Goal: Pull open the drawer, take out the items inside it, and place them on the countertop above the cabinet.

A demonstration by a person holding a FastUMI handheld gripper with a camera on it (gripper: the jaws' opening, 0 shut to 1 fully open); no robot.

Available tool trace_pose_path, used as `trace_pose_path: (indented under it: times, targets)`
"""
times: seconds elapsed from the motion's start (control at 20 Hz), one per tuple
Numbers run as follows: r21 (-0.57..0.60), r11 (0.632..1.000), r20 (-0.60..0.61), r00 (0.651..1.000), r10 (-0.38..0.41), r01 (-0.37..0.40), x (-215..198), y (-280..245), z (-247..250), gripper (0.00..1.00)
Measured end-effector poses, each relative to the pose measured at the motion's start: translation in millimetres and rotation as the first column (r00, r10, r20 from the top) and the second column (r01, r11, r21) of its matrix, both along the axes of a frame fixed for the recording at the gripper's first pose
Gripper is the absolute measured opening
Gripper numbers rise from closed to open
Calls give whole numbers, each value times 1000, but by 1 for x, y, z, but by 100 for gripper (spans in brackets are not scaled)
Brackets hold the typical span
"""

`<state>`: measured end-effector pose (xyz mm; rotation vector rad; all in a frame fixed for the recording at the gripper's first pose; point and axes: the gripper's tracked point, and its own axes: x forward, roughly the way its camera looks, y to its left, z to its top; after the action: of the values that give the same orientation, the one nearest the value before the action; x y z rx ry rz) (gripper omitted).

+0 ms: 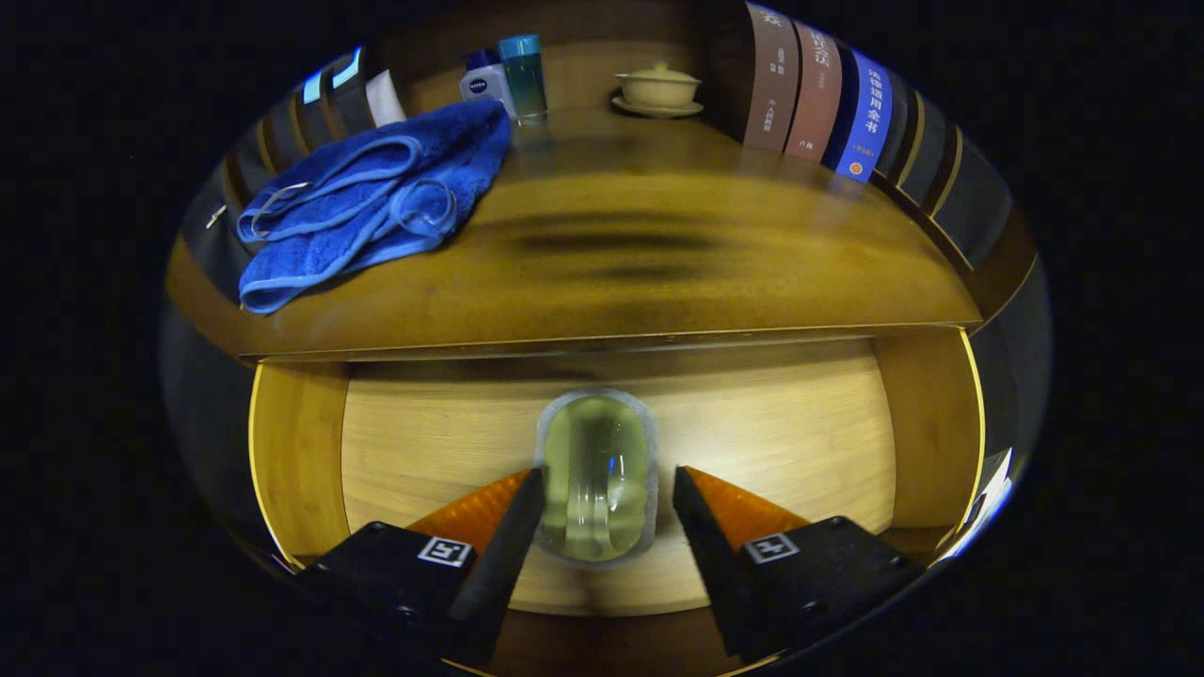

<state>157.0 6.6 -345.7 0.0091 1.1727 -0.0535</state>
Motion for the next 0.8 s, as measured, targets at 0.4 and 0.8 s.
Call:
trace_pose_path:
  times: [0.4,0.8]
  targets:
    - [-14,1000,-30,999,21,-21,0,3,-3,25]
    - [27,1000,29,1000,11,-11,-21,4,8,14]
